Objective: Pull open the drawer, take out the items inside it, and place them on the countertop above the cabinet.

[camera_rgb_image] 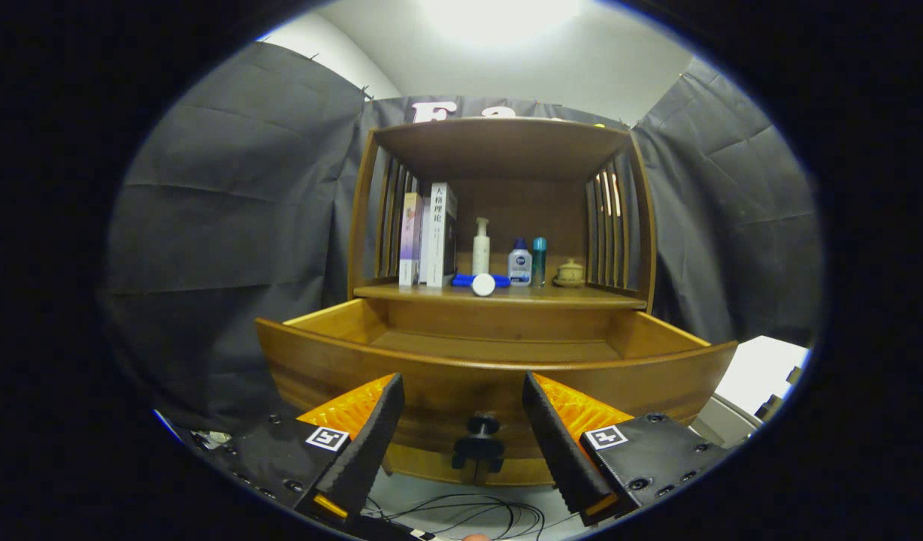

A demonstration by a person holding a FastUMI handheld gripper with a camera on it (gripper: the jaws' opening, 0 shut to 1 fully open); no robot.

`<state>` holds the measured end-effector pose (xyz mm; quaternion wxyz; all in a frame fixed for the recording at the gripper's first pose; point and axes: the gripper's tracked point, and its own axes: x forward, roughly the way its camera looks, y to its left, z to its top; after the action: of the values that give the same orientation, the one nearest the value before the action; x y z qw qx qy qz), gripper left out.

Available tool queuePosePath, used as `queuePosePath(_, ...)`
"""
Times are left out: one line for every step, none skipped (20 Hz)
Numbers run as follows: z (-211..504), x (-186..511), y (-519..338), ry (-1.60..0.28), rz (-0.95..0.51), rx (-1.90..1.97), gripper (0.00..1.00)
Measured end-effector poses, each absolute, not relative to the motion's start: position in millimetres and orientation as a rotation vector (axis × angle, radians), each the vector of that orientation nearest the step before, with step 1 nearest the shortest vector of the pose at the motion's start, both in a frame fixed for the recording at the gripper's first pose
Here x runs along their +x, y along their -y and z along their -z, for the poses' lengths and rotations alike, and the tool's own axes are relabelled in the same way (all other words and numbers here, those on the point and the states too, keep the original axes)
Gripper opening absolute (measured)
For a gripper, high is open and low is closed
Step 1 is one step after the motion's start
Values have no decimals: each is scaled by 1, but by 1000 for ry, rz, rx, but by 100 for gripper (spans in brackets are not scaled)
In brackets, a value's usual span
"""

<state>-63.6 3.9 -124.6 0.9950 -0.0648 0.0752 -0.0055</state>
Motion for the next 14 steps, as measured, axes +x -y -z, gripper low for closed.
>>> queuePosePath(132, -61, -3, -168, 11, -132, 99)
queuePosePath(138, -61, -1, -183, 16, -135, 99)
queuePosePath(144, -59, 1, -197, 22, -138, 100)
queuePosePath(147, -57, 2, -208, 29, -137, 100)
queuePosePath(150, -54, 5, -220, 37, -133, 100)
queuePosePath(155, -53, 7, -234, 44, -125, 100)
queuePosePath(158, -50, 9, -248, 49, -114, 100)
queuePosePath(160, -47, 14, -255, 61, -104, 100)
queuePosePath(160, -44, 18, -264, 75, -99, 100)
queuePosePath(161, -46, 19, -261, 81, -87, 100)
queuePosePath(160, -43, 18, -256, 82, -88, 99)
queuePosePath(160, -43, 19, -256, 86, -96, 97)
queuePosePath(159, -43, 20, -252, 90, -99, 95)
queuePosePath(159, -42, 21, -254, 97, -95, 95)
